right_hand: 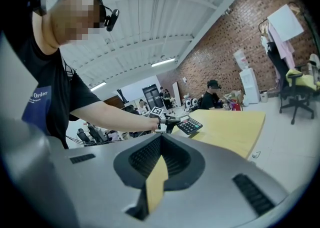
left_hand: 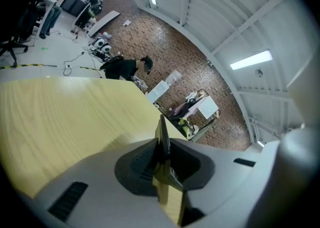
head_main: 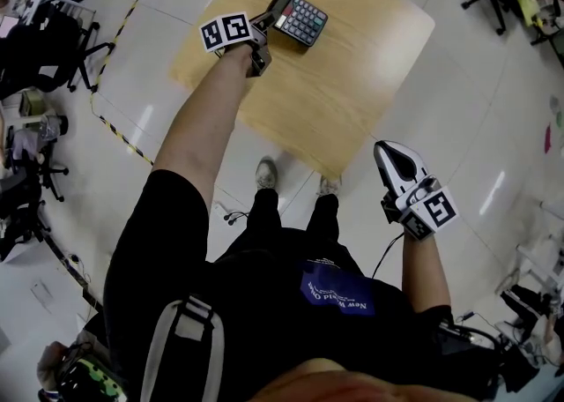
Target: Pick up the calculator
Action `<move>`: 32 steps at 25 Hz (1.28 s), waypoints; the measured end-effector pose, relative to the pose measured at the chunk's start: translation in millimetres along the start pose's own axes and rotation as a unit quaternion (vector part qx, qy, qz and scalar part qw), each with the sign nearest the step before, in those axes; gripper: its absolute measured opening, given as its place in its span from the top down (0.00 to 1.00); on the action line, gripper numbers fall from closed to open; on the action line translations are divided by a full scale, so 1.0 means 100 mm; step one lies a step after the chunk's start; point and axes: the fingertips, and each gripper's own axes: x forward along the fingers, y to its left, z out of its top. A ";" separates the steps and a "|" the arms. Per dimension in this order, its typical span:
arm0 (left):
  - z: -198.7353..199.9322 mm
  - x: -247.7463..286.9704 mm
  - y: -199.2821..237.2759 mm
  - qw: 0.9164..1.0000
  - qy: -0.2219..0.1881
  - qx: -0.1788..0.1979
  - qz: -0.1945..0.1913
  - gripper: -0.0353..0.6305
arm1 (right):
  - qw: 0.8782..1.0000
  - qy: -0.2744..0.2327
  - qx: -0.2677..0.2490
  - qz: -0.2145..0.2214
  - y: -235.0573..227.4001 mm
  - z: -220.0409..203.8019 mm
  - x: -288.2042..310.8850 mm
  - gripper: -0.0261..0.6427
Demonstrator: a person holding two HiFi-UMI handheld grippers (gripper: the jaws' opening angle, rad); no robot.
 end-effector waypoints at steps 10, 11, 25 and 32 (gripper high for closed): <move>0.56 -0.90 -1.05 0.995 -0.044 0.019 -0.088 0.85 | 0.999 -0.017 -0.035 0.009 0.27 0.52 0.06 0.98; 0.62 -1.05 -1.15 0.994 -0.048 0.019 -0.096 0.85 | 0.999 -0.022 -0.034 0.009 0.33 0.62 0.09 0.98; 0.33 -3.03 -2.08 0.989 -0.050 0.026 -0.136 0.85 | 0.995 -0.037 -0.096 0.000 0.86 1.75 0.05 0.98; -0.03 -3.47 -2.28 0.983 -0.071 -0.023 -0.165 0.85 | 0.995 -0.046 -0.084 -0.011 0.90 1.84 -0.08 0.98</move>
